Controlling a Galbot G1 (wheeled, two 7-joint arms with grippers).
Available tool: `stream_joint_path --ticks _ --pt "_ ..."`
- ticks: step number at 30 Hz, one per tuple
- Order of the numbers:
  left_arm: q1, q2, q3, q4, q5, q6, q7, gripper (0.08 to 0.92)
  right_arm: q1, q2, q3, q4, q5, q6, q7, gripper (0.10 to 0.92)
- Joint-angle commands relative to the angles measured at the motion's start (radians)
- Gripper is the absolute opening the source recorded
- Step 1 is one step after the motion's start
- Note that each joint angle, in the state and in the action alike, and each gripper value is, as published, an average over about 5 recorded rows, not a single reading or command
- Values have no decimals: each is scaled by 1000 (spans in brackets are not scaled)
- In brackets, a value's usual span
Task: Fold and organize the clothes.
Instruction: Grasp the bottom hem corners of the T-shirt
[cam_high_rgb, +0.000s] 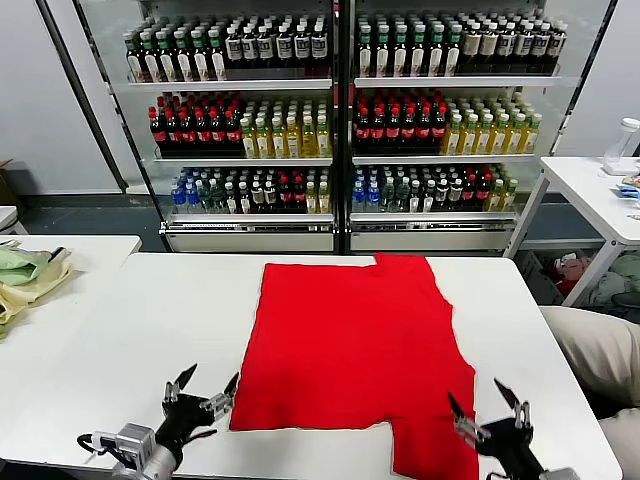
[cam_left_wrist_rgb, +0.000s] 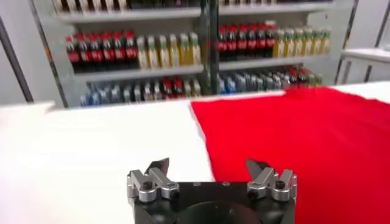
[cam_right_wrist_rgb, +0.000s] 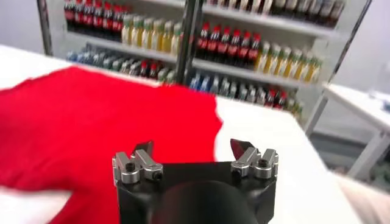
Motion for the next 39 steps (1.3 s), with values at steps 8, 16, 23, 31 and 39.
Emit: stream_joint_path --ticks 8,16,23,31,39 --pt "5 0 76 32 -6 70 -101 823 -60 8 -13 -45 45 19 14 823" --pt "-1 -4 89 46 17 78 -99 823 -47 8 -36 -63 59 15 15 823" --pt "14 -8 92 37 36 72 -95 822 -45 9 -50 -71 86 6 29 823" --pt "29 -11 117 36 52 54 -95 672 -42 6 -62 -73 103 -4 39 647" --pt "19 -16 148 47 46 45 -90 438 -40 6 -80 -83 111 -8 38 431"
